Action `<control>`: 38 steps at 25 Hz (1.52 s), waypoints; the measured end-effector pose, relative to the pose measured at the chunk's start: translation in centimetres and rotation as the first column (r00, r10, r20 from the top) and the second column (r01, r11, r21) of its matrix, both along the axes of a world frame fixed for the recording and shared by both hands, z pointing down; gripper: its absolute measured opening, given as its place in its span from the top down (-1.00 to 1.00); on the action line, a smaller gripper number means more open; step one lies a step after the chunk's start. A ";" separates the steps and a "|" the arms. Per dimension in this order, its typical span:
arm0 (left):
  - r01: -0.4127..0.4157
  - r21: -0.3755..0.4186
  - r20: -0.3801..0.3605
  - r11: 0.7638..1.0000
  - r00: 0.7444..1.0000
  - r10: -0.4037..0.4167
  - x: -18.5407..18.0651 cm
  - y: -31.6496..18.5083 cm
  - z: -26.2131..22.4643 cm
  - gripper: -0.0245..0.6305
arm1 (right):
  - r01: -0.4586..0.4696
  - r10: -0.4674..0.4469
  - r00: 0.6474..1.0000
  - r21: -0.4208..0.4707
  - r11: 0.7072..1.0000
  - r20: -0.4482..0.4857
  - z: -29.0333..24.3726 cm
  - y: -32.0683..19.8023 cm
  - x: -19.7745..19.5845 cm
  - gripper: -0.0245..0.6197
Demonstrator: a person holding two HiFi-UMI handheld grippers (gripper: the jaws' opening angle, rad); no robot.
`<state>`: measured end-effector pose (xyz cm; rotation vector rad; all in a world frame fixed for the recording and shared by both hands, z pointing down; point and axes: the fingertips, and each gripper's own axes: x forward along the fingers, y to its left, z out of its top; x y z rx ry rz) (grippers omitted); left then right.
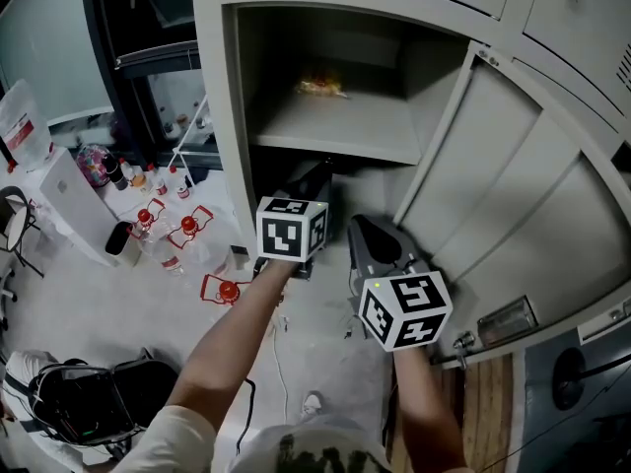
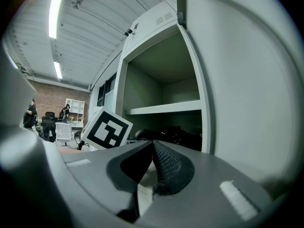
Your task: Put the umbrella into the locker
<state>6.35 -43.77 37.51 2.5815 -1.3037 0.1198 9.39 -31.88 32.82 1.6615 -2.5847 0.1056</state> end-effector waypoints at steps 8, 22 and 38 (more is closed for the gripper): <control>0.013 -0.050 0.011 0.999 1.000 -0.012 -0.5 -0.2 1.4 0.87 | 0.003 -0.003 1.000 -0.010 1.000 0.007 0.5 -0.1 0.1 0.92; -0.002 -0.130 0.054 0.992 0.998 0.009 -1.1 0.5 3.6 0.84 | 0.009 -0.008 1.000 -0.034 0.999 0.022 1.3 -0.1 -0.3 0.92; -0.065 -0.160 0.032 0.985 0.997 0.071 0.0 1.6 3.6 0.24 | 0.030 -0.028 0.999 -0.035 0.999 0.037 1.5 -0.1 -0.7 0.92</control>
